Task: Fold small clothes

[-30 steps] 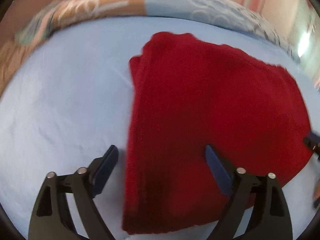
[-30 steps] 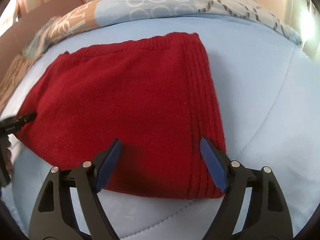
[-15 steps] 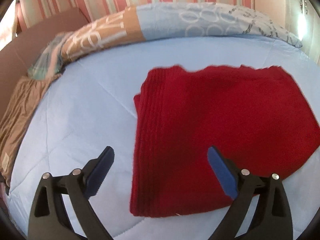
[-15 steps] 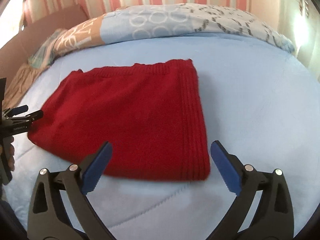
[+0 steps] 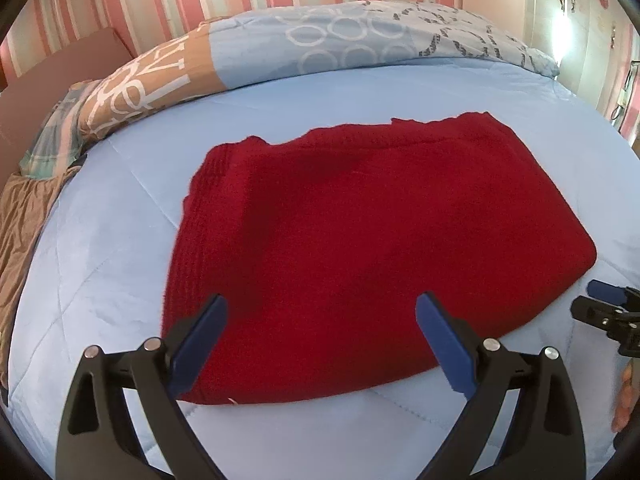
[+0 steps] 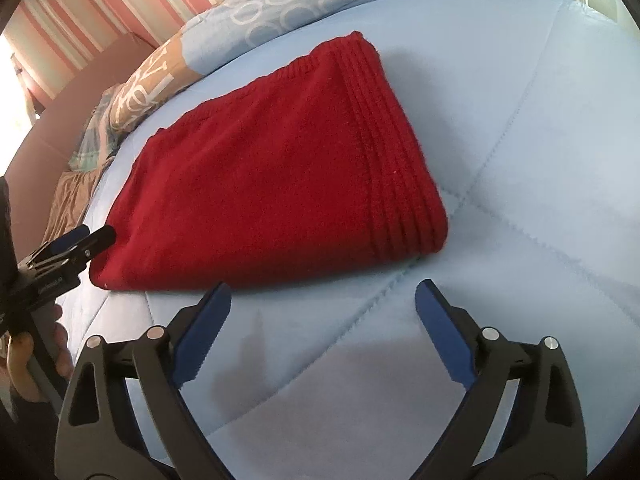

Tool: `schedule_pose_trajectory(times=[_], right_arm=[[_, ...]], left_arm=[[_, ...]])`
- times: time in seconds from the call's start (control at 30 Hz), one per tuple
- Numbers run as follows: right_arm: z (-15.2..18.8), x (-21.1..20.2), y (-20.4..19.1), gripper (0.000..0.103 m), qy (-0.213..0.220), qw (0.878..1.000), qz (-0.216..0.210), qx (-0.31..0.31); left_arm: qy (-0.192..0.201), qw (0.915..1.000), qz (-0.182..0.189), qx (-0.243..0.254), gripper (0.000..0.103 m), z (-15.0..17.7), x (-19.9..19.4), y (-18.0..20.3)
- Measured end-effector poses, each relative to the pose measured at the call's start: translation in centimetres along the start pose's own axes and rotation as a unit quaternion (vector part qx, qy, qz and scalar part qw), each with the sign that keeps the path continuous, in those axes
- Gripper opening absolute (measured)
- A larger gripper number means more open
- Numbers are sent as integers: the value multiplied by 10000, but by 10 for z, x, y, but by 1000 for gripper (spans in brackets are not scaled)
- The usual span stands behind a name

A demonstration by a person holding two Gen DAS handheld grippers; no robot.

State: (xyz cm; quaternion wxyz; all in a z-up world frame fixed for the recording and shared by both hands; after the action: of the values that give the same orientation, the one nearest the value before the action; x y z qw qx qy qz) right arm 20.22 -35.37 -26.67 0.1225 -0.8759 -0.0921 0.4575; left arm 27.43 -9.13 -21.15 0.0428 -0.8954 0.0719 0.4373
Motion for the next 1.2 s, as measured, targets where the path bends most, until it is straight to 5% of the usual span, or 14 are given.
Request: schedule_pose_trajectory(times=[0.4, 0.83, 1.2], right_arm=[[-16, 22, 2, 98, -65, 9990, 256, -356], [-38, 28, 25, 100, 503, 9975, -88, 489], [-28, 21, 37, 69, 758, 9918, -44, 1030]], left_arm=[[-253, 9981, 238, -506, 96, -5, 5, -2], [-322, 9979, 185, -522, 96, -8, 9, 1], [-505, 9981, 130, -340, 96, 3, 31, 20]])
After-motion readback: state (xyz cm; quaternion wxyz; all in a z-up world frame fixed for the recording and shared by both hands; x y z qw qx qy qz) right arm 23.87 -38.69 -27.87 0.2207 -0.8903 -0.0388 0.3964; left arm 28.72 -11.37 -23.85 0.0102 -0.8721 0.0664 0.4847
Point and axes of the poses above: each gripper's, at about its wrist camera, not at the fingertips, and x roughly the way its jaws point, y to its right, z to its underside, the point moved 1 cm from there along x, roughly the way its jaws point, and after that the axes turned 10 degrees about -x, right-handed, at the moved point
